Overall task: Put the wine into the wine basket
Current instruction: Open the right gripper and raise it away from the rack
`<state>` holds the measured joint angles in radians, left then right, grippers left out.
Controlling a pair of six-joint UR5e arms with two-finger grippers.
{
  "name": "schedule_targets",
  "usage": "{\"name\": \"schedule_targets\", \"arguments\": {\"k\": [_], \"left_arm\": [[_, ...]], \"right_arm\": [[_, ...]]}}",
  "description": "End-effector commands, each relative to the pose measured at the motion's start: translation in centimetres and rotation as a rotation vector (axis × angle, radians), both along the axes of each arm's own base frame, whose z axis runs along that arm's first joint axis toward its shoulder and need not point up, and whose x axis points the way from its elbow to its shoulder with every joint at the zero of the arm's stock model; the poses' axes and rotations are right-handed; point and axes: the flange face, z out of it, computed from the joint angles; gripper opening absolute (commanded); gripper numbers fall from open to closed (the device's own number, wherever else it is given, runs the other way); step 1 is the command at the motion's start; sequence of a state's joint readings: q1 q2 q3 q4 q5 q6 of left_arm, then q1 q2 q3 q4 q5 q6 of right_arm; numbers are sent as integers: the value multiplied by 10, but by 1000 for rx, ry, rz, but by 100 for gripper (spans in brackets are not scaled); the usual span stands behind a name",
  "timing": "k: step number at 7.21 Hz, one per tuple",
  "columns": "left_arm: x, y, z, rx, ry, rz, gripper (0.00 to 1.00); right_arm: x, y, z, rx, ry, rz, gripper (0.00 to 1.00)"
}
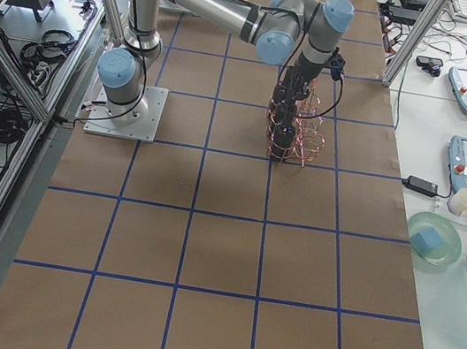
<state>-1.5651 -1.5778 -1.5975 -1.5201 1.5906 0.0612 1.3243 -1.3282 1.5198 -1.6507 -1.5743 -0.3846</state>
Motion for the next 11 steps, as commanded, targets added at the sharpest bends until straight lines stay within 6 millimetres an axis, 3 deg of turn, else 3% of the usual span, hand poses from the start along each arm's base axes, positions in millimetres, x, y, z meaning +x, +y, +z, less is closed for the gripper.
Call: {"name": "schedule_targets", "arguments": {"k": [1,2,4,6,8,9,11], "left_arm": [[0,-1,-2,3,0,0,100],[0,-1,-2,3,0,0,100],[0,0,0,-1,1,0,100],[0,0,1,-3,1,0,100],[-1,3,5,-11,9,0,100],[-1,3,6,-14,4,-3,100],[-3,4,8,-20,4,-15,100]], "right_arm": [[0,-2,-3,5,8,-27,100],[0,-5,13,-31,21,-24,100],[13,4,82,-92,39,-5,100],[61,51,147,-142,48,32,100],[136,75,153,-147,45,-60,100],[160,81,152,-143,39,-116,100],[167,84,142,-127,40,-134,100]]}}
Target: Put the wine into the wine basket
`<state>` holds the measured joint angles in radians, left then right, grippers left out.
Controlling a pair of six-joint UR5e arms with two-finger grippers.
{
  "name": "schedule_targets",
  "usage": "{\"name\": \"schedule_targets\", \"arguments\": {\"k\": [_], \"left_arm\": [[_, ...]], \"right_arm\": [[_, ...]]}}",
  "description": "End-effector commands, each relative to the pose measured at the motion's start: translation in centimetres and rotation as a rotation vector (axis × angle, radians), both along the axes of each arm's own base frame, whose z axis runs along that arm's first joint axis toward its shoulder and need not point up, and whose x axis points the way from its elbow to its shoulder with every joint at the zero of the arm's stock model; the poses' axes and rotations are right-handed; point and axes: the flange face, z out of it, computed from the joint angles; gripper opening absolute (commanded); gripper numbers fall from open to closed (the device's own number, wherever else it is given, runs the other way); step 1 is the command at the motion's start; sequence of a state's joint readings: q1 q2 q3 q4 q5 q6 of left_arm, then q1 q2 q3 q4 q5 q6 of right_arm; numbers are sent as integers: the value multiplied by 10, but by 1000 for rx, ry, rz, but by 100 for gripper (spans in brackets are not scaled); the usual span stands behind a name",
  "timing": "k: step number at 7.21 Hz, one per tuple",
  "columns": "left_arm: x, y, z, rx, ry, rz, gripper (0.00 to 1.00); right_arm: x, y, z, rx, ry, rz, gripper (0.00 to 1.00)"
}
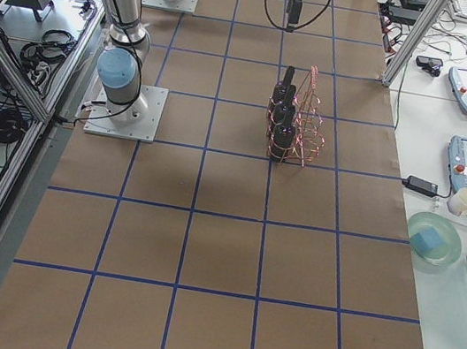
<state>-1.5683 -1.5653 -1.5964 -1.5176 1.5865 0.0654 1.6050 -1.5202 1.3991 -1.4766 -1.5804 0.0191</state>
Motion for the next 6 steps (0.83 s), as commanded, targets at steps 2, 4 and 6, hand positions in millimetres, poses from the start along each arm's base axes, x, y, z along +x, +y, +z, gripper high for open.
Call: {"name": "schedule_targets", "arguments": {"k": [2,4,6], "left_arm": [[-2,4,6,-14,3,-11,100],[-2,3,4,-13,3,-9,100],[-2,6,9,-20,0,-12,100]], "right_arm": [[5,0,-5,-8,-3,-15,100],[3,-1,-6,-9,2,-14,100],[0,-4,-5,-25,10,53,100]]}}
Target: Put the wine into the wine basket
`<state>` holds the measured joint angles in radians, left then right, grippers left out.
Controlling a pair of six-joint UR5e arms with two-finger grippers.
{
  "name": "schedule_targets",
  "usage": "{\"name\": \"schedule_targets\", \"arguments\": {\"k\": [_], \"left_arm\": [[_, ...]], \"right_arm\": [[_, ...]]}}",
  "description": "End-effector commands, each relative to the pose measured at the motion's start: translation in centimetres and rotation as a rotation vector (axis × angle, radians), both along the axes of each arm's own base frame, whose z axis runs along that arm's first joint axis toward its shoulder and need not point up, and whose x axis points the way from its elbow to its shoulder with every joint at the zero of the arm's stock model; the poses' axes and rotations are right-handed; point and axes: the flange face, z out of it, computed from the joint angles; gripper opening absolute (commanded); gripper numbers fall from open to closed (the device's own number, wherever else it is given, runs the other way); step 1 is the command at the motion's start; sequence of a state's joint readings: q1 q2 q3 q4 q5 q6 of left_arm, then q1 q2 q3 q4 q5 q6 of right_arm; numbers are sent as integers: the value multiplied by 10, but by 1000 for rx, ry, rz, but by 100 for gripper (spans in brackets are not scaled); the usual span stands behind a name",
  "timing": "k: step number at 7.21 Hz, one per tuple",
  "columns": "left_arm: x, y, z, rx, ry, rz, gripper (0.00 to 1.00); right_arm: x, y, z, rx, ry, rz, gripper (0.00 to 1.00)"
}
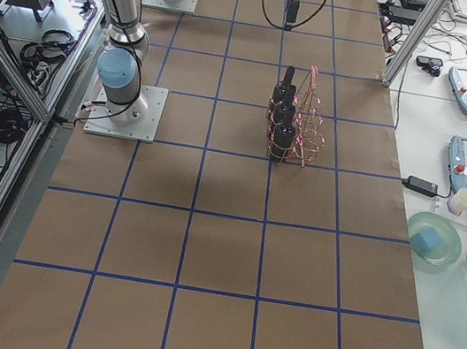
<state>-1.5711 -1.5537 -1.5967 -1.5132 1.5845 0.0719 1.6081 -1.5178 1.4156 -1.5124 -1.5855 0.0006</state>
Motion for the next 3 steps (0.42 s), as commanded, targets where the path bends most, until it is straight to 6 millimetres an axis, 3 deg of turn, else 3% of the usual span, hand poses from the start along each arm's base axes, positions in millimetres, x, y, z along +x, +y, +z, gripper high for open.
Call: {"name": "schedule_targets", "arguments": {"k": [1,3], "left_arm": [[-1,1,0,3,3,-2,100],[0,1,-1,6,-2,-3,100]], "right_arm": [[-1,-1,0,-5,5,28,100],[-1,0,0,-2,5,29,100]]}}
